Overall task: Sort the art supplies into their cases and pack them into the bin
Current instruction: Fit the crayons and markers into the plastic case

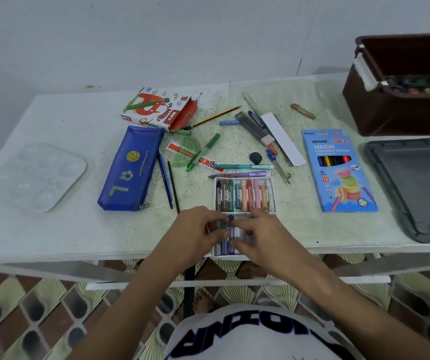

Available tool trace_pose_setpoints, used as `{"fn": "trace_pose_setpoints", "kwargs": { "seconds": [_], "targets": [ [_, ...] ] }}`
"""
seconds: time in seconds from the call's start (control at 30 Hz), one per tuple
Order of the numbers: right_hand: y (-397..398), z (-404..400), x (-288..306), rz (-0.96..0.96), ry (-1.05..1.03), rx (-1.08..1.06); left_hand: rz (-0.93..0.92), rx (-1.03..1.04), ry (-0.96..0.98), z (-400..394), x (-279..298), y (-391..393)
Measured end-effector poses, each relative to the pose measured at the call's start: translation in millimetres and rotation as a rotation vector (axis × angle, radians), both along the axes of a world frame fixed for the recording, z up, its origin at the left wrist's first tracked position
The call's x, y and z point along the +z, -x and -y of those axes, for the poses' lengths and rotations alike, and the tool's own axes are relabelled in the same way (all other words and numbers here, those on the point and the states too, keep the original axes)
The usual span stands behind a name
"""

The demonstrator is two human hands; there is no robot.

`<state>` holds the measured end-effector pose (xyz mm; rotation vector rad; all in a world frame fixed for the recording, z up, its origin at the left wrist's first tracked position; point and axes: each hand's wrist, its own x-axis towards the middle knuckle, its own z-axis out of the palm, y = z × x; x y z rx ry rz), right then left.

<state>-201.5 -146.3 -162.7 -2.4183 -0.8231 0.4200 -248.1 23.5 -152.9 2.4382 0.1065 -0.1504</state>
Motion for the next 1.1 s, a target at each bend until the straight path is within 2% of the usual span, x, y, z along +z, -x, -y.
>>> {"fn": "trace_pose_setpoints", "kwargs": {
  "seconds": [0.33, 0.4, 0.5, 0.63, 0.73, 0.93, 1.1],
  "targets": [
    [-3.5, 3.5, 0.2, -0.033, -0.003, 0.036, -0.024, -0.061, -0.128, -0.9, -5.1, -4.2],
    [-10.4, 5.4, 6.6, -0.108, -0.033, 0.041, -0.050, -0.072, -0.095, -4.4, 0.5, -10.4],
    [-37.2, 11.7, 21.8, -0.260, -0.162, -0.125, -0.045, -0.014, -0.043, -18.8, 11.3, -31.4],
    [-99.0, 20.3, 29.6, -0.058, -0.212, -0.315, 0.139, 0.165, -0.025, -50.5, 19.3, -76.7],
    [-136.6, 21.9, 25.9, 0.010, -0.207, -0.403, 0.208, 0.225, -0.043, -69.3, 18.1, -109.5],
    [-173.2, 12.0, 12.5, 0.101, -0.007, -0.432, 0.149, 0.223, -0.184, -100.6, 1.5, -155.5],
    [-181.9, 6.8, -0.3, 0.125, 0.046, -0.453, 0.094, 0.150, -0.400, -113.0, -7.2, -172.5]
  ]
}}
